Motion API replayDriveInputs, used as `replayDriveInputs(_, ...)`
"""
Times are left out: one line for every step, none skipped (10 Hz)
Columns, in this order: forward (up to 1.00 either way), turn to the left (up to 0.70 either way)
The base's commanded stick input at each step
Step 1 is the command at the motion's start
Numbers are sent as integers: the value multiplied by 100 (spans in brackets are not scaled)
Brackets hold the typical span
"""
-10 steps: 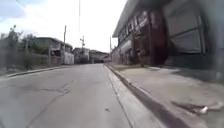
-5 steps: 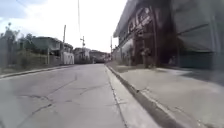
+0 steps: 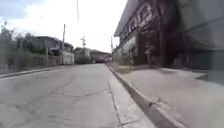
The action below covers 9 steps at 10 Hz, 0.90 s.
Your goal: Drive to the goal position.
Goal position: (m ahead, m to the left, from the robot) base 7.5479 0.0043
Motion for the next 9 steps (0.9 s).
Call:
replayDriveInputs(0,0)
replayDriveInputs(0,0)
replayDriveInputs(0,0)
replayDriveInputs(0,0)
replayDriveInputs(0,0)
replayDriveInputs(0,0)
replayDriveInputs(0,0)
replayDriveInputs(0,0)
replayDriveInputs(0,0)
